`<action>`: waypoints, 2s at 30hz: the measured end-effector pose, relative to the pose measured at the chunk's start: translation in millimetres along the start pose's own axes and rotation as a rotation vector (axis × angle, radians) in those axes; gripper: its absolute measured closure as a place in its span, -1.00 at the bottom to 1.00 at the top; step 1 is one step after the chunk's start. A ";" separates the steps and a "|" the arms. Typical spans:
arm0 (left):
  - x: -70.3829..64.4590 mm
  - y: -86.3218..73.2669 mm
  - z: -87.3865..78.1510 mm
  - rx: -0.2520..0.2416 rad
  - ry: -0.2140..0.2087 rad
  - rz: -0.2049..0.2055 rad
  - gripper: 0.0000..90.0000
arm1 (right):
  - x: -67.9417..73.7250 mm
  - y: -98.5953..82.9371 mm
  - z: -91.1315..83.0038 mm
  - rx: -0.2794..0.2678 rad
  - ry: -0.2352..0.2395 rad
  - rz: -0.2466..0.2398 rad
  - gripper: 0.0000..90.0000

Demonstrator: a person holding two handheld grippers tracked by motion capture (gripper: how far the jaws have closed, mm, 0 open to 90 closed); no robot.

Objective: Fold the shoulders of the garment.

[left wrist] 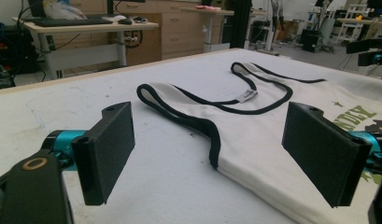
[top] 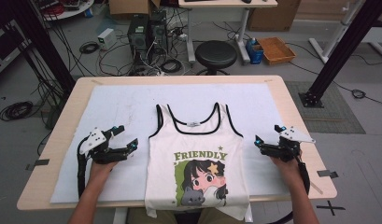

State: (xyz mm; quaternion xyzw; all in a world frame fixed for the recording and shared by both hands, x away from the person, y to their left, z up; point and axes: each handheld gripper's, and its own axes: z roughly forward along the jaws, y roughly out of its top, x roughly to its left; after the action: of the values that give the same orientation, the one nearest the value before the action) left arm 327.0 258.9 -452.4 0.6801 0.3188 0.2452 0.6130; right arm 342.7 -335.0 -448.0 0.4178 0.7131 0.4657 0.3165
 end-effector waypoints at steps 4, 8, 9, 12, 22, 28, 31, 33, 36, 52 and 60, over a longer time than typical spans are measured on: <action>0.6 -0.1 -0.1 -0.004 -0.001 -0.012 -0.62 | -0.5 0.1 0.2 0.000 0.004 0.007 -0.79; 0.3 0.0 -0.1 0.000 -0.002 -0.001 -0.62 | -0.5 0.2 0.4 0.003 0.002 0.012 -0.79; -0.1 0.0 0.0 0.000 -0.002 -0.001 -0.62 | -0.4 0.3 0.5 0.004 0.001 0.008 -0.79; 0.3 0.0 -0.2 0.000 -0.003 -0.001 -0.62 | 0.2 0.6 1.2 0.009 0.000 -0.002 -0.79; -1.4 0.0 0.2 0.001 0.008 0.007 -0.62 | 5.7 22.4 -4.2 -0.010 0.034 0.020 -0.79; -0.1 0.0 0.1 -0.001 0.012 -0.010 -0.62 | 18.3 63.1 12.3 0.014 0.107 -0.026 -0.79; 1.1 0.1 0.3 -0.002 0.013 -0.021 -0.61 | 19.3 84.4 28.0 0.045 0.153 -0.008 -0.79; 1.0 0.2 0.2 0.000 0.012 -0.020 -0.61 | 19.0 96.6 41.5 0.067 0.168 -0.007 -0.79; 0.6 0.2 0.4 0.003 0.013 -0.018 -0.61 | 17.0 110.1 64.3 0.113 0.174 0.012 -0.79; 1.6 0.1 0.4 -0.001 0.011 -0.028 -0.61 | 19.3 113.9 160.6 0.351 0.062 0.099 -0.58; 1.7 0.2 0.4 0.002 0.012 -0.028 -0.61 | 27.2 92.0 189.2 0.437 0.060 0.114 -0.37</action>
State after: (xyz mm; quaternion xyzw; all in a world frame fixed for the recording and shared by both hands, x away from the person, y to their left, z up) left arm 328.5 259.9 -452.4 0.6745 0.3323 0.2405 0.6139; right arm 517.2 -215.2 -433.6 0.5019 0.7814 0.3293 0.1703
